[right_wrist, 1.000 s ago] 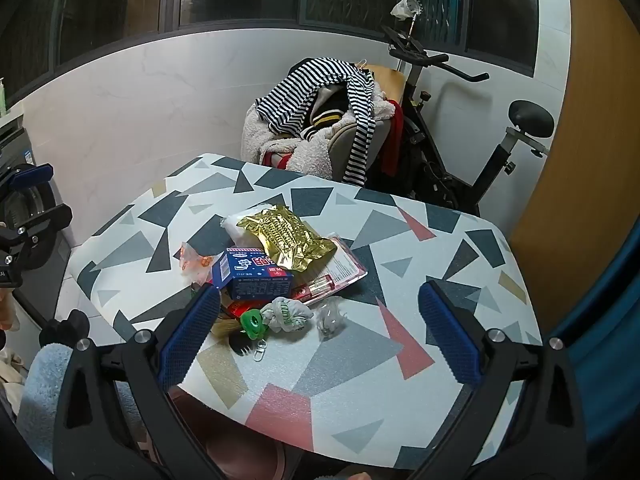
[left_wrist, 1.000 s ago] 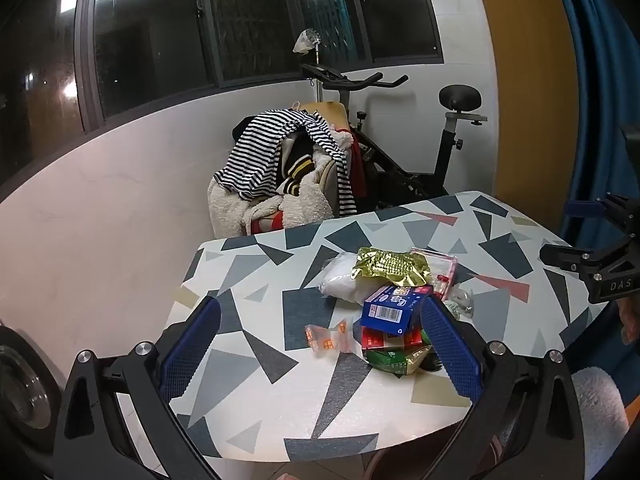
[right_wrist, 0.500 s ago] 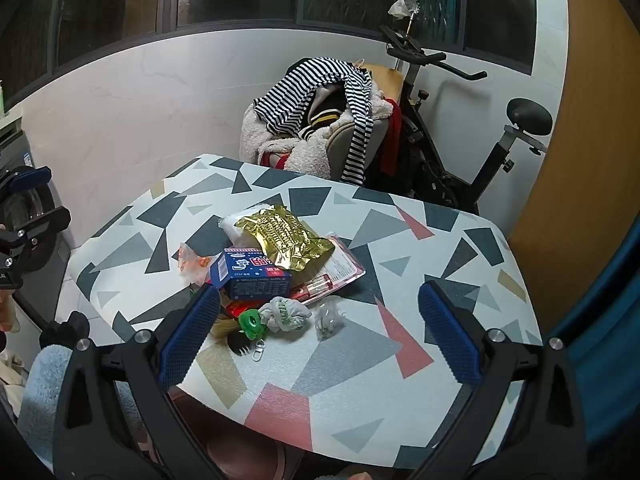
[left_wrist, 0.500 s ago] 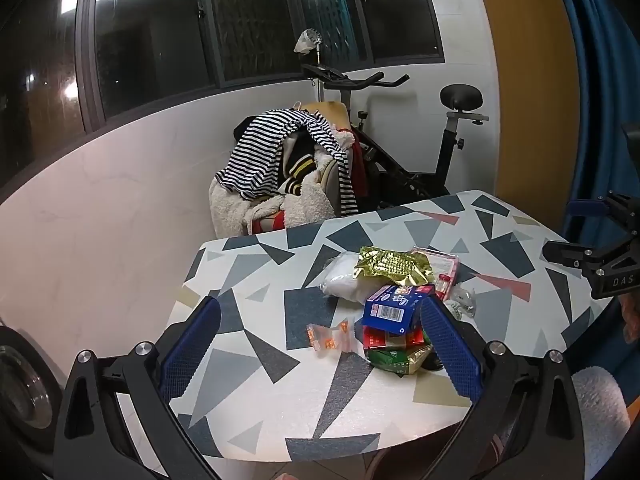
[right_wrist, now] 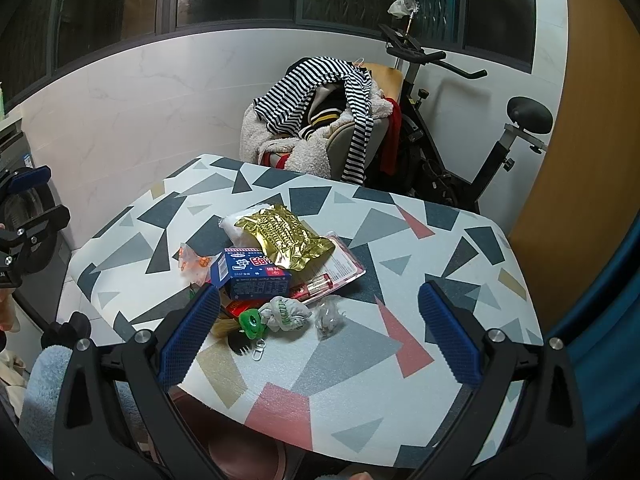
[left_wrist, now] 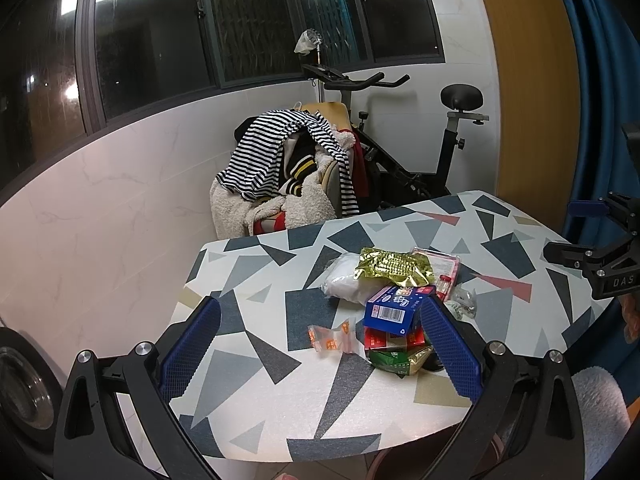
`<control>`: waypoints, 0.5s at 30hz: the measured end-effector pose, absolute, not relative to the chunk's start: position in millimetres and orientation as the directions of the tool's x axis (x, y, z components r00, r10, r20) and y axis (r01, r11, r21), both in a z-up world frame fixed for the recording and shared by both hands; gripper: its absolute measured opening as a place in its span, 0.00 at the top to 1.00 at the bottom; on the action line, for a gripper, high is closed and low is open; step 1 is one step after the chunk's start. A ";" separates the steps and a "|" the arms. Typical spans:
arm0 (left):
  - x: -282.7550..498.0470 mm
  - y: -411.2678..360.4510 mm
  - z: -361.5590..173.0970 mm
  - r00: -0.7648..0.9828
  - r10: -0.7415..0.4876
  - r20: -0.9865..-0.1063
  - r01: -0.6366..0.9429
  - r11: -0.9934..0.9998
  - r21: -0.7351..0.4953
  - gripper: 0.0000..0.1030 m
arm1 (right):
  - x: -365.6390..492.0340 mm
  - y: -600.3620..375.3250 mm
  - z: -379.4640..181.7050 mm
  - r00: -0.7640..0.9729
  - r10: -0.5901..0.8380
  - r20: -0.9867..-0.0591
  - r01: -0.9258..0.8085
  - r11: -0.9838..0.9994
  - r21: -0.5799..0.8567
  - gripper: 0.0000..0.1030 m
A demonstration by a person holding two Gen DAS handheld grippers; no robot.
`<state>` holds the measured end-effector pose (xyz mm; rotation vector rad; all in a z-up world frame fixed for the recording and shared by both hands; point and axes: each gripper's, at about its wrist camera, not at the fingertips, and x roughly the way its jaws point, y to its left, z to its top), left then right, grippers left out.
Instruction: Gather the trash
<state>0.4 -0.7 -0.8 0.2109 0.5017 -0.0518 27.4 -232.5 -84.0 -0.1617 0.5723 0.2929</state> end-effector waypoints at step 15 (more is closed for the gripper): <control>2.8 6.5 1.0 0.875 0.003 -0.484 0.100 0.977 0.188 0.05 | 27.6 -233.5 -84.2 0.799 0.228 -0.556 -0.319 0.945 -0.070 0.05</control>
